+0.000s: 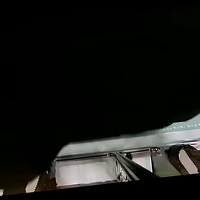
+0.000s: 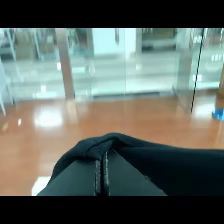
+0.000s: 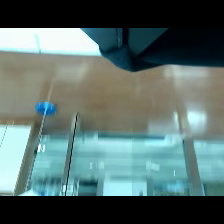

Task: Fold the shirts.

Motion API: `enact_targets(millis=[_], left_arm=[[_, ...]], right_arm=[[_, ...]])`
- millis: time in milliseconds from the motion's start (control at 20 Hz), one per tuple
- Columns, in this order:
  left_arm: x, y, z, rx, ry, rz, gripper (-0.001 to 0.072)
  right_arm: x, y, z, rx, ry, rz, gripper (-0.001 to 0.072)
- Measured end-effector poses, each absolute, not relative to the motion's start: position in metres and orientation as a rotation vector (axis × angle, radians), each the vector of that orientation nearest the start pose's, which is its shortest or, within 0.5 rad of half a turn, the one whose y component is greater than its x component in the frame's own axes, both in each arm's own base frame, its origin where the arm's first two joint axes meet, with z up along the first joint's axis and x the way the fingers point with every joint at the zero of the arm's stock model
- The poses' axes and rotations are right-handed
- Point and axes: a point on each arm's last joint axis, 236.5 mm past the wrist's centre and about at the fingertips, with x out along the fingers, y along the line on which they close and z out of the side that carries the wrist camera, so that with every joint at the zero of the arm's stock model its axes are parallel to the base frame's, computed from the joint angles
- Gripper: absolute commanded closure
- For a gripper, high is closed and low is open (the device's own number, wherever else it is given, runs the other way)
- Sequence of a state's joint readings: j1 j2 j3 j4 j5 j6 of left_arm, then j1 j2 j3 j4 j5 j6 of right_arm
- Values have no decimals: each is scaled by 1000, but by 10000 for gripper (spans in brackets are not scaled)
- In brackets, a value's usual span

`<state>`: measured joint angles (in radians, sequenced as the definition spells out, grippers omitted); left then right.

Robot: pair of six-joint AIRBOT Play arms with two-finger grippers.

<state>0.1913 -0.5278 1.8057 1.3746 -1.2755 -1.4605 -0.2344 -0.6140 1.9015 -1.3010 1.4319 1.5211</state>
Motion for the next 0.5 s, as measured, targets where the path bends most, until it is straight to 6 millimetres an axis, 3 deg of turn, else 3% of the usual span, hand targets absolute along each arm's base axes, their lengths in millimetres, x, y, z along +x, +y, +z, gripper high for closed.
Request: enact_targets(millis=[150, 500], left_arm=[[188, -5, 449, 24, 137, 7, 691], [314, 9, 286, -79, 575, -3, 690]], right_arm=[[202, 21, 425, 71, 289, 56, 683], [325, 13, 273, 197, 693, 149, 683]])
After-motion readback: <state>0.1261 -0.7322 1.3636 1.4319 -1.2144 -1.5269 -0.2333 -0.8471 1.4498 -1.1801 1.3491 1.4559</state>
